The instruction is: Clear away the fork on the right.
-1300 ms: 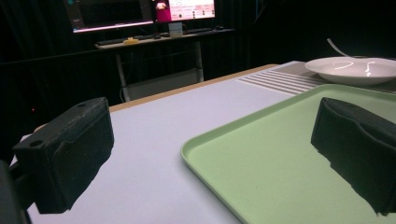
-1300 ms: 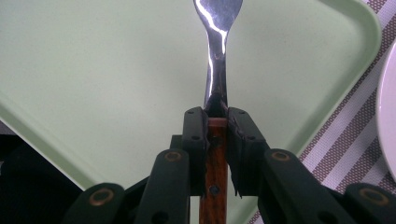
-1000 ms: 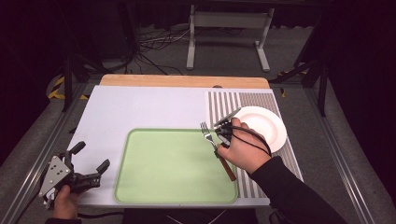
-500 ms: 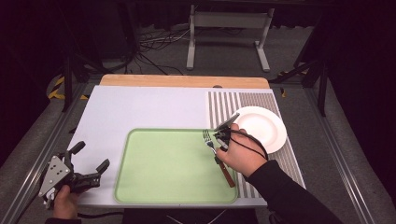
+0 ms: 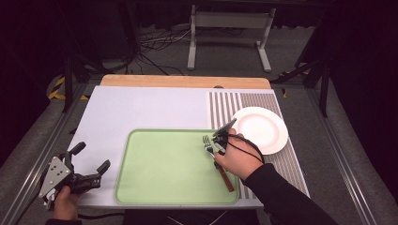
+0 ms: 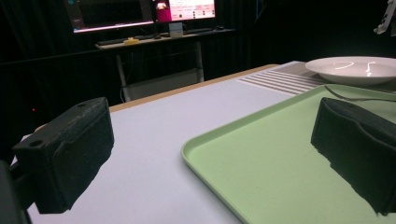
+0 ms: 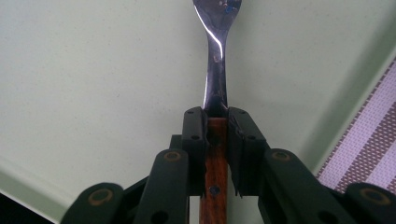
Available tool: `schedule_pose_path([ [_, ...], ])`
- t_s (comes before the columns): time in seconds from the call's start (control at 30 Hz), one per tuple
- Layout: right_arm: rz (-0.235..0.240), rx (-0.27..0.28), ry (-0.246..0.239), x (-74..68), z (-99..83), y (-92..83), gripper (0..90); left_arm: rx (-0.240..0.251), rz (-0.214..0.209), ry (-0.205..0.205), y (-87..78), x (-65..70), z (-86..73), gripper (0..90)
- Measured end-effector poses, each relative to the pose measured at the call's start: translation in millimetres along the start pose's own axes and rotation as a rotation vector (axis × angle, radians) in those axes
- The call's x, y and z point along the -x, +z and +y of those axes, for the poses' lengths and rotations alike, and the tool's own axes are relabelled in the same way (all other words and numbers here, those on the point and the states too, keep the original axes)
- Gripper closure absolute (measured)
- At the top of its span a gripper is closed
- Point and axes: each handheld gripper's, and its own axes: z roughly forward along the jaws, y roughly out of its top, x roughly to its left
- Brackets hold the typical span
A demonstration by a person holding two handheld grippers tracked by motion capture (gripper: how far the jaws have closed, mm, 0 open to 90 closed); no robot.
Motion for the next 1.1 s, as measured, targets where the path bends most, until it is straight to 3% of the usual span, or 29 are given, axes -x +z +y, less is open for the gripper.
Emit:
schedule_pose_path([
  [0.63, -0.007, -0.033, 0.008, -1.9, -0.1, 8.7, 77.2, 0.000, 0.000, -0.001, 0.1, 0.2, 0.0, 0.0],
  [0.73, 0.005, -0.033, 0.001, -2.3, 0.1, 8.9, 72.7, 0.000, 0.000, 0.000, 0.1, 0.2, 0.1, 0.0],
  [1.0, 0.017, 0.046, -0.071, -3.9, 3.1, 0.1, 59.0, 0.000, 0.001, 0.000, 0.0, 0.1, 0.0, 0.0],
  [1.1, 0.030, 0.123, -0.148, -6.3, 3.9, -2.6, 48.4, 0.000, 0.001, -0.001, 0.2, 0.3, 0.1, 0.0],
])
